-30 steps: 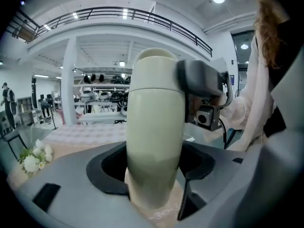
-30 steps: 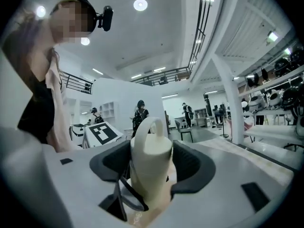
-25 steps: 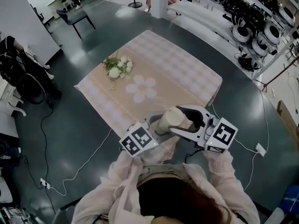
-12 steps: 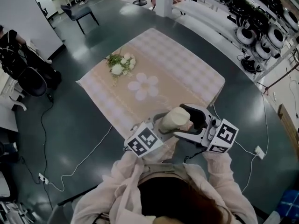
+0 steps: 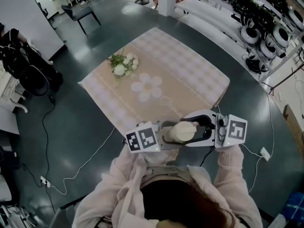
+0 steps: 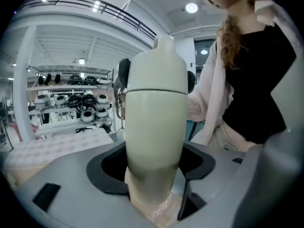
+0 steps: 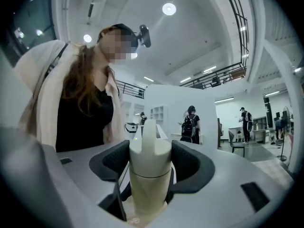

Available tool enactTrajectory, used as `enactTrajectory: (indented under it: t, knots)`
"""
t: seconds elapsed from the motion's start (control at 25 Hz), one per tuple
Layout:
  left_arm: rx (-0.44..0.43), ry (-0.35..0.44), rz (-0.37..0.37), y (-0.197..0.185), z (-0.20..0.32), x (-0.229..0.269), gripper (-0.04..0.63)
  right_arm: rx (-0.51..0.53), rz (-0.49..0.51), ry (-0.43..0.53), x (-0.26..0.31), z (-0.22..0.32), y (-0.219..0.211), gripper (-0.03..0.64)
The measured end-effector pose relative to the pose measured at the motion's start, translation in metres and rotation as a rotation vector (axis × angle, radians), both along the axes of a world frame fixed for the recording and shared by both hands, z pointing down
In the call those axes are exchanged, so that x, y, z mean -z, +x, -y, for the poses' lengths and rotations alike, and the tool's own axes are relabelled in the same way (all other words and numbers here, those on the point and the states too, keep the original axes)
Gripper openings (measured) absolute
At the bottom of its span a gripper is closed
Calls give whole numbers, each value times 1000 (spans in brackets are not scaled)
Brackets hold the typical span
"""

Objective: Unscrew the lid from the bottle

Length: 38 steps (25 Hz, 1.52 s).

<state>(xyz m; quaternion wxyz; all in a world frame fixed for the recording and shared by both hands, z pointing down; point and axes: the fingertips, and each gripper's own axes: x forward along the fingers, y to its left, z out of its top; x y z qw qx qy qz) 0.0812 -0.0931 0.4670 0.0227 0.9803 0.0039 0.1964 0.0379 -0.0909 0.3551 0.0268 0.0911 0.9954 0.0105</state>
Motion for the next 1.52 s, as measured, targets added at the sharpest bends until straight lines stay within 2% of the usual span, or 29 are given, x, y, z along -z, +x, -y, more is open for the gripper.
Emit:
enactTrajectory:
  t: [0.08, 0.16, 0.24, 0.32, 0.48, 0.52, 0.6, 0.68, 0.84, 0.92, 1.0, 1.12, 1.2, 1.28, 1.36, 1.4, 1.52]
  knots:
    - [71, -30, -44, -1, 11, 6, 314, -93, 41, -40, 4, 17, 6, 297]
    - [203, -53, -64, -7, 29, 9, 314, -254, 109, -121, 9, 39, 14, 357]
    - [334, -72, -56, -13, 47, 7, 314, -373, 180, -217, 15, 52, 19, 365]
    - [396, -87, -40, -17, 57, 2, 314, -430, 190, -264, 15, 56, 15, 357]
    - [383, -74, -12, -13, 56, -2, 314, -520, 62, -245, -4, 63, 0, 342]
    - [376, -70, -11, -12, 55, -2, 314, -521, 45, -238, -6, 63, -2, 301]
    - [348, -73, -13, -10, 52, 1, 314, -483, 43, -221, -6, 61, -2, 295]
    - [261, -75, -13, -8, 42, 3, 314, -382, 46, -185, -3, 51, -1, 293]
    - [-49, -58, -9, -1, 2, 11, 314, -67, 44, -129, 6, 12, 3, 294]
    - [-118, -48, 12, -2, -9, 10, 314, 7, 40, -128, 9, 2, 3, 295]
    - [-73, -54, 17, -2, -3, 7, 314, -38, 38, -136, 8, 6, 6, 296]
    - [122, -62, 15, -4, 21, 1, 314, -251, 81, -183, 8, 29, 11, 385]
    - [241, -39, 35, -6, 35, -4, 314, -413, 98, -206, 7, 43, 12, 383]
    - [297, -2, 61, -5, 42, -7, 314, -521, 82, -217, 3, 49, 10, 367]
    - [294, 15, 77, -2, 41, -8, 314, -557, 51, -221, -2, 51, 10, 308]
    - [276, 13, 79, -1, 38, -7, 314, -544, 35, -216, -2, 49, 10, 307]
    - [150, -37, 55, 1, 21, -2, 314, -405, -1, -175, 3, 34, 7, 304]
